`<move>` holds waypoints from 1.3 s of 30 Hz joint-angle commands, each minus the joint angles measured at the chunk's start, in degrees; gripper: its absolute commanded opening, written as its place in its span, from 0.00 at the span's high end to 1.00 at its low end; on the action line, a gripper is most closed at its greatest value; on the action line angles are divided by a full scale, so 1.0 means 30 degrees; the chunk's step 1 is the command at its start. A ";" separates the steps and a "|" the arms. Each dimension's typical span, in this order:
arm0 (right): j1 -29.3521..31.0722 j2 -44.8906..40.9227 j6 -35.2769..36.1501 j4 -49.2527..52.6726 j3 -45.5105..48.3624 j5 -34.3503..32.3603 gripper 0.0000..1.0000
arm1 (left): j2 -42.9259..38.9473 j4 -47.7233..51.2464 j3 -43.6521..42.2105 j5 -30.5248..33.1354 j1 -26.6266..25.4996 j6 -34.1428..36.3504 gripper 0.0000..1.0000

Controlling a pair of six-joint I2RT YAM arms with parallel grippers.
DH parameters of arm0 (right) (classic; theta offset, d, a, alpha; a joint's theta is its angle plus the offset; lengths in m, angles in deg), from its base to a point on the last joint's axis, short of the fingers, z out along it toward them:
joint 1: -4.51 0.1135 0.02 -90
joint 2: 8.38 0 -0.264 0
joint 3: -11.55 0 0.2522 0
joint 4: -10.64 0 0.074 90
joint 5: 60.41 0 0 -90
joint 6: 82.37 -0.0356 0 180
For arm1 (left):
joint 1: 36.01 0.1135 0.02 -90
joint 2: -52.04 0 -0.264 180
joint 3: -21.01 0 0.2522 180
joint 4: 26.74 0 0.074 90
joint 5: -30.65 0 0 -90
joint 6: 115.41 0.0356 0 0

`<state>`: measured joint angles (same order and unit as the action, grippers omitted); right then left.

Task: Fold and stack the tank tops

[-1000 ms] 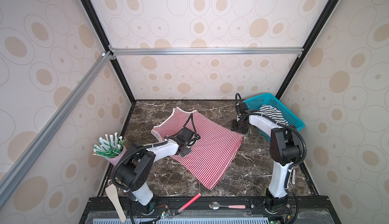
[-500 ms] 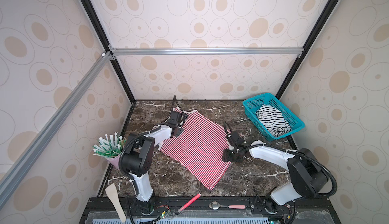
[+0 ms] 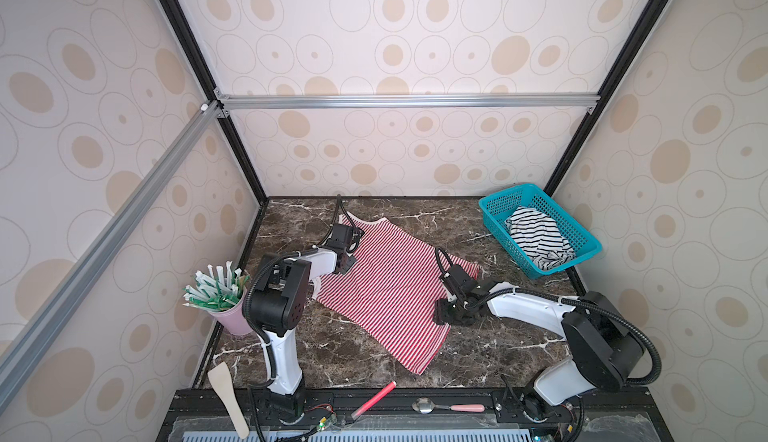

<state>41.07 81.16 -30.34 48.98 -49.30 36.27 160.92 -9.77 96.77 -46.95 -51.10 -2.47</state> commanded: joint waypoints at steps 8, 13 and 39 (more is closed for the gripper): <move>-0.4129 0.4213 0.2072 0.0496 -0.1877 0.0314 0.38 | -0.1627 0.1266 -0.3032 -0.0847 -0.0060 -0.0598 0.65; -0.5662 0.5940 0.2936 0.1462 -0.4353 0.0010 0.39 | -0.2277 0.1983 -0.3593 -0.1695 -0.0570 -0.1169 0.65; -0.6076 -0.5895 0.2679 0.4617 0.0920 0.0608 0.38 | -1.0594 0.4092 -0.6268 -0.2683 -0.2030 -0.1523 0.61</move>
<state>20.94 66.16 -20.62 59.44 -49.71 36.44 132.57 1.31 78.38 -54.12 -56.96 -7.58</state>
